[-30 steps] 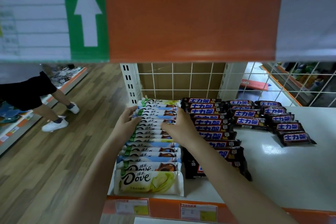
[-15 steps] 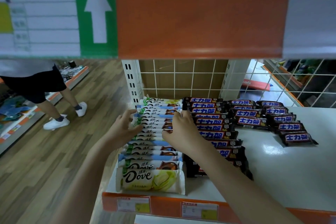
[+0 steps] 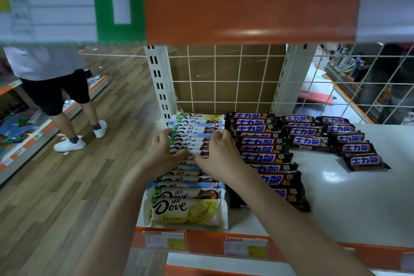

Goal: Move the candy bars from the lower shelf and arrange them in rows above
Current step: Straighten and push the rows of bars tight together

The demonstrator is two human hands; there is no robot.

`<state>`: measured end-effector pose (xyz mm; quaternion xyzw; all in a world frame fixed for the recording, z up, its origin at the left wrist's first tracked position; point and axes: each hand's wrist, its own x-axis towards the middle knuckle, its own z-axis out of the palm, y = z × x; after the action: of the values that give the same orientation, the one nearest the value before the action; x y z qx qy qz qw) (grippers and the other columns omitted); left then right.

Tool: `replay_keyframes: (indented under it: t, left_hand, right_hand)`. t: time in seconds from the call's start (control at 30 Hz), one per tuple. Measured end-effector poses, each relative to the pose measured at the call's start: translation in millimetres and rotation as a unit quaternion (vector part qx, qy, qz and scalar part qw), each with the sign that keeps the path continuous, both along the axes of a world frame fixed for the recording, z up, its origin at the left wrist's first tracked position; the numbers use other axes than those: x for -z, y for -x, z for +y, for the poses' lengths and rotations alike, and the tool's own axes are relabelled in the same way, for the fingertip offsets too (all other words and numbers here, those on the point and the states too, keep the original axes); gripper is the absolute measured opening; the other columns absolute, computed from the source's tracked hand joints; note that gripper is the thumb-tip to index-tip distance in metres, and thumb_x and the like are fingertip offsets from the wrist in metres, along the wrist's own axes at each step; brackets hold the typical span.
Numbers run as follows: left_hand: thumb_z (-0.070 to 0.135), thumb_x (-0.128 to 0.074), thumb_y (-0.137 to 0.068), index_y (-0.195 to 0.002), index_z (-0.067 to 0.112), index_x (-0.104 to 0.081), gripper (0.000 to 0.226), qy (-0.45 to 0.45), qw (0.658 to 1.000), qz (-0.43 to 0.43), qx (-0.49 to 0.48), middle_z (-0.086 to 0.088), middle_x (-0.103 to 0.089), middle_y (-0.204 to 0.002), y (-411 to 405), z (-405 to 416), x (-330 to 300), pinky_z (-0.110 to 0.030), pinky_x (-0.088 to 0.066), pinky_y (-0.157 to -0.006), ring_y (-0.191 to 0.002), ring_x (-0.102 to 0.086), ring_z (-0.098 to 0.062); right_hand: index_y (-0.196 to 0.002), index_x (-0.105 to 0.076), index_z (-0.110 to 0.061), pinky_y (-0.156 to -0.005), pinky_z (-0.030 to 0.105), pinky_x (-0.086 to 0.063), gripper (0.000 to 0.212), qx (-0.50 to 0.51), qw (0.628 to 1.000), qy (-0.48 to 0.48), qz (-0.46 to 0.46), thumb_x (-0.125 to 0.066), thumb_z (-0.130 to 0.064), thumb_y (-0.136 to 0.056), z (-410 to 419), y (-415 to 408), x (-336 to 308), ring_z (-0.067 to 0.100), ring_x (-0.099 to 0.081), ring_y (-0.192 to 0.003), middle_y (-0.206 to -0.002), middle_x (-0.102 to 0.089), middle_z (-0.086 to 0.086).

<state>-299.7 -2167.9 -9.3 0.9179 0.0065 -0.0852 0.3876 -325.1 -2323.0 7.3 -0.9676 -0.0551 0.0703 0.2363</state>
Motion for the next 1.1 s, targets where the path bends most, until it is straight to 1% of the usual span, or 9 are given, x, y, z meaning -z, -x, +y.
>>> replay_keyframes:
  t: [0.1,0.2,0.3,0.43,0.63,0.73,0.9,1.0,1.1]
  left_hand:
    - [0.033,-0.065,-0.084,-0.145,0.018,-0.017,0.078,0.009,1.000,-0.012,-0.004,-0.013,-0.023,-0.146,2,2,-2,-0.027,-0.031,-0.095,-0.130,-0.029,-0.024]
    - [0.040,-0.071,-0.075,-0.142,0.023,-0.024,0.084,-0.001,0.999,-0.036,0.008,-0.012,-0.031,-0.143,8,12,1,-0.026,-0.031,-0.092,-0.125,-0.034,-0.021]
    - [0.049,-0.073,-0.066,-0.139,0.029,-0.030,0.087,-0.003,0.999,-0.008,0.034,-0.008,-0.033,-0.140,22,21,1,-0.030,-0.039,-0.093,-0.121,-0.038,-0.021]
    - [0.036,-0.076,-0.071,-0.139,0.027,-0.033,0.082,-0.043,0.997,-0.027,0.059,-0.008,-0.028,-0.140,38,18,3,-0.034,-0.038,-0.103,-0.124,-0.038,-0.024]
    - [0.033,-0.077,-0.071,-0.136,0.029,-0.036,0.077,0.000,0.999,-0.029,0.043,-0.006,-0.023,-0.141,42,16,11,-0.045,-0.037,-0.105,-0.127,-0.034,-0.029]
    - [0.035,-0.074,-0.074,-0.138,0.030,-0.035,0.076,0.010,0.999,-0.019,0.044,-0.004,-0.022,-0.143,44,16,5,-0.035,-0.036,-0.105,-0.126,-0.033,-0.022]
    - [0.033,-0.073,-0.074,-0.136,0.035,-0.034,0.073,0.037,0.997,-0.009,0.070,0.005,-0.023,-0.143,69,33,-5,-0.016,-0.048,-0.080,-0.122,-0.035,-0.012]
    - [0.031,-0.075,-0.074,-0.134,0.040,-0.034,0.074,0.008,0.996,-0.019,0.081,0.010,-0.016,-0.147,85,31,-1,-0.015,-0.039,-0.088,-0.124,-0.035,-0.011]
    - [0.028,-0.075,-0.076,-0.135,0.039,-0.032,0.074,-0.005,0.997,-0.057,0.061,0.010,-0.012,-0.147,91,23,6,-0.017,-0.038,-0.084,-0.116,-0.035,-0.007]
  right_hand:
    - [-0.146,-0.013,0.002,-0.109,0.036,-0.026,0.081,-0.001,1.000,-0.002,-0.007,-0.050,-0.045,-0.092,0,3,-1,0.035,-0.021,-0.134,-0.150,-0.011,0.020]
    - [-0.149,-0.012,-0.004,-0.112,0.038,-0.021,0.077,-0.007,1.000,-0.021,-0.018,-0.049,-0.043,-0.093,0,11,-3,0.033,-0.009,-0.142,-0.155,-0.001,0.017]
    - [-0.149,-0.014,-0.012,-0.114,0.038,-0.017,0.072,-0.023,0.998,-0.034,-0.043,-0.048,-0.042,-0.094,1,24,-1,0.029,-0.002,-0.144,-0.157,0.003,0.012]
    - [-0.147,-0.017,-0.016,-0.113,0.037,-0.022,0.068,-0.028,0.998,-0.047,-0.032,-0.048,-0.043,-0.093,7,41,4,0.028,-0.008,-0.142,-0.154,-0.005,0.007]
    - [-0.143,-0.021,-0.013,-0.113,0.035,-0.021,0.060,-0.007,0.997,-0.069,-0.029,-0.043,-0.039,-0.094,16,46,14,0.025,-0.006,-0.138,-0.149,-0.006,0.005]
    - [-0.145,-0.019,-0.015,-0.113,0.033,-0.019,0.061,-0.012,0.996,-0.088,-0.029,-0.045,-0.037,-0.094,14,48,12,0.022,-0.003,-0.141,-0.152,-0.003,0.003]
    - [-0.146,-0.015,-0.025,-0.111,0.031,-0.020,0.062,-0.066,0.995,-0.079,-0.015,-0.047,-0.037,-0.094,-2,69,4,0.016,0.005,-0.144,-0.153,0.010,-0.009]
    - [-0.146,-0.009,-0.028,-0.116,0.037,-0.013,0.065,-0.087,0.995,-0.039,0.000,-0.045,-0.038,-0.093,-1,85,9,0.016,0.021,-0.142,-0.152,0.019,-0.012]
    - [-0.146,-0.007,-0.028,-0.116,0.035,-0.006,0.067,-0.076,0.996,-0.041,0.006,-0.047,-0.032,-0.092,5,88,14,0.017,0.028,-0.140,-0.151,0.022,-0.013]
